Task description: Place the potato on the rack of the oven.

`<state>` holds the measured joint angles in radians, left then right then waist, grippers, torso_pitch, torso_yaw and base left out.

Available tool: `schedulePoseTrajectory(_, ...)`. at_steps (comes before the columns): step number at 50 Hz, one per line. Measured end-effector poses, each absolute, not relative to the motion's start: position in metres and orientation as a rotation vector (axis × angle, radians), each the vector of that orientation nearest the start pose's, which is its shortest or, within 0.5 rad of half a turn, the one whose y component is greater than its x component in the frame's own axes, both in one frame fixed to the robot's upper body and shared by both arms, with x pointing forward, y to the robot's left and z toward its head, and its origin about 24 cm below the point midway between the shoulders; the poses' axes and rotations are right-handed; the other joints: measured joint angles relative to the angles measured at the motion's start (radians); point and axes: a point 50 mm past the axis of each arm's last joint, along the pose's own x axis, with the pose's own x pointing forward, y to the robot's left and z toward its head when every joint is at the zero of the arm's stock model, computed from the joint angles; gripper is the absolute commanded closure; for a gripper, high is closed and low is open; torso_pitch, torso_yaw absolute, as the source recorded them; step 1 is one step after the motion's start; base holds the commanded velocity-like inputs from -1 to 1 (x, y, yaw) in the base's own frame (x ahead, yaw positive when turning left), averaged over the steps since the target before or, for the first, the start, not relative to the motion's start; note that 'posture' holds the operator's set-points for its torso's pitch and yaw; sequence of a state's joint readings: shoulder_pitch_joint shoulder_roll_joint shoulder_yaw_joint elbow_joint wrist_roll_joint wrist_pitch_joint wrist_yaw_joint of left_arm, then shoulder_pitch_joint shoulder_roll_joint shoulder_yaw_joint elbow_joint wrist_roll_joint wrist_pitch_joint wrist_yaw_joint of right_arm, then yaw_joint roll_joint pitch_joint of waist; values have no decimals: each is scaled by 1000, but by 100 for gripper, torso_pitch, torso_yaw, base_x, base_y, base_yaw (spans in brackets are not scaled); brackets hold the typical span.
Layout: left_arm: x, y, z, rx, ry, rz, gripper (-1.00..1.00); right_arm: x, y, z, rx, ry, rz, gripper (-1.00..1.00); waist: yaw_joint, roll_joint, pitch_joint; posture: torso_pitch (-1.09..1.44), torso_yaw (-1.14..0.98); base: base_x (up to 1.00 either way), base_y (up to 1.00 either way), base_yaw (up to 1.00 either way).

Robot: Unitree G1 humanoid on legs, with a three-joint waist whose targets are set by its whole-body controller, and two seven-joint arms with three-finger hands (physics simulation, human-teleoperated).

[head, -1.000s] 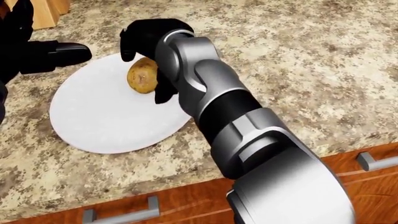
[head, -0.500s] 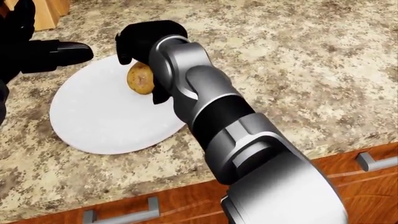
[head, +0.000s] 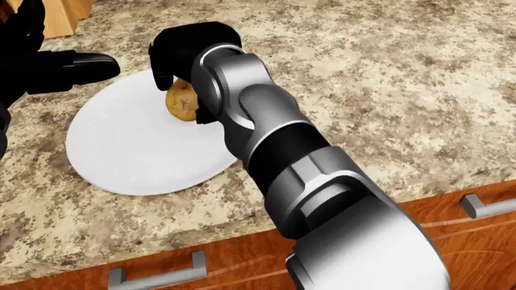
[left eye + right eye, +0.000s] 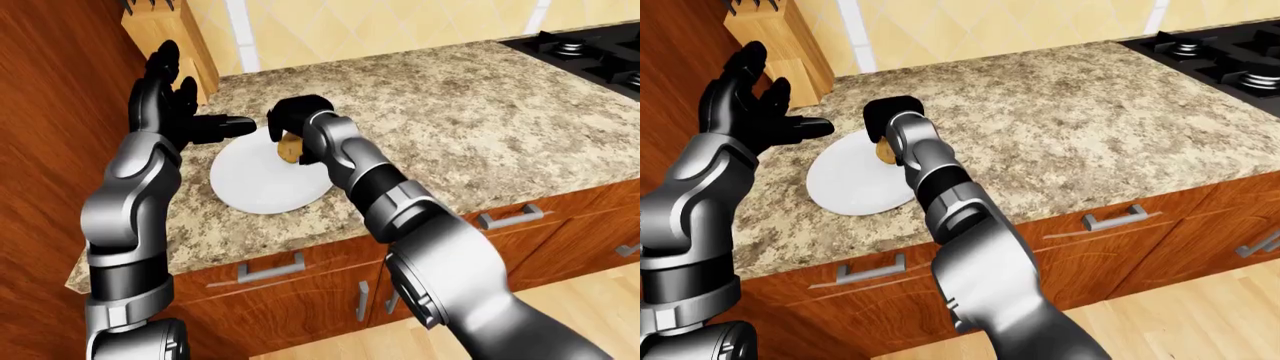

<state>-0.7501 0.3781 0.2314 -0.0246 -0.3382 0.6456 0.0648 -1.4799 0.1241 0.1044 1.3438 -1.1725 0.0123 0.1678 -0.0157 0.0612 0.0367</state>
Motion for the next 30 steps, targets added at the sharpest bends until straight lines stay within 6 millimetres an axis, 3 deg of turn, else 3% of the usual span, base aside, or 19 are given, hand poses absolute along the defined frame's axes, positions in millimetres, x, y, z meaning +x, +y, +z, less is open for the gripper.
schedulePoseTrajectory(3,343,211,240,-50,-176,58,-100,403,23,218,-1499,-219,462,7,0,-1,-1,0,0,0,0,0)
schedulePoseTrajectory(27,343,210,240,-50,-179,57,-100,402,24,214,-1488,-232,453,7,-2,2,-8,0,0,0,0,0)
schedulePoseTrajectory(30,343,211,239,-50,-177,57,-100,402,25,212,-1487,-237,448,15,-2,2,-9,0,0,0,0,0)
